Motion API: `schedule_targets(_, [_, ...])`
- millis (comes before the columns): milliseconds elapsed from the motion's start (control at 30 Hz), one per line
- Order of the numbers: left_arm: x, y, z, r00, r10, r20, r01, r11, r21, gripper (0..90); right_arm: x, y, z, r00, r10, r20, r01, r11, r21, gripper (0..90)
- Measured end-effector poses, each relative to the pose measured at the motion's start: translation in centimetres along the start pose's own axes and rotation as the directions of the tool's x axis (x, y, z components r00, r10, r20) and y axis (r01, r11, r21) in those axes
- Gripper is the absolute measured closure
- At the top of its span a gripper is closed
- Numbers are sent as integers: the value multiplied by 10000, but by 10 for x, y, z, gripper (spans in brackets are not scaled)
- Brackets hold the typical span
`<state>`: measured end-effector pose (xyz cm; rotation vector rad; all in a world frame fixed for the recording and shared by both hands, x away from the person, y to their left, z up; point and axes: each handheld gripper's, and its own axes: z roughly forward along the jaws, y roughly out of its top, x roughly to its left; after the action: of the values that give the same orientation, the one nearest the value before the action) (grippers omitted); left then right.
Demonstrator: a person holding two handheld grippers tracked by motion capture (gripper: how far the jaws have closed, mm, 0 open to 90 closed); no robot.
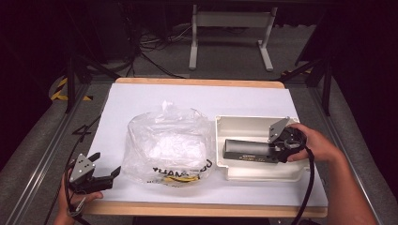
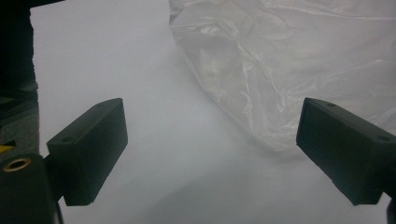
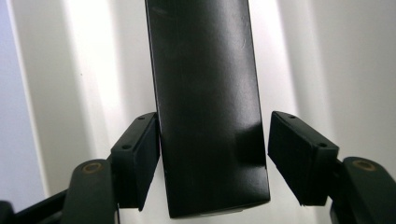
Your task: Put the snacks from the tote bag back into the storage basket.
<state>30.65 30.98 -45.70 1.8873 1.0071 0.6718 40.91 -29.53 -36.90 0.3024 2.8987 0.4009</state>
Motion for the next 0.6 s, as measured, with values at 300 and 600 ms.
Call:
schedule_targets(300, [0, 6, 7, 9997, 128, 224, -126, 9999, -81, 98, 3, 1, -7, 9986, 188, 502, -167, 9990, -413, 314])
schedule_targets(600, [0, 8, 10, 9993, 196, 331, -192, 9997, -119, 97, 8, -1, -17, 9901, 952, 1028, -821, 9887, -1252, 237])
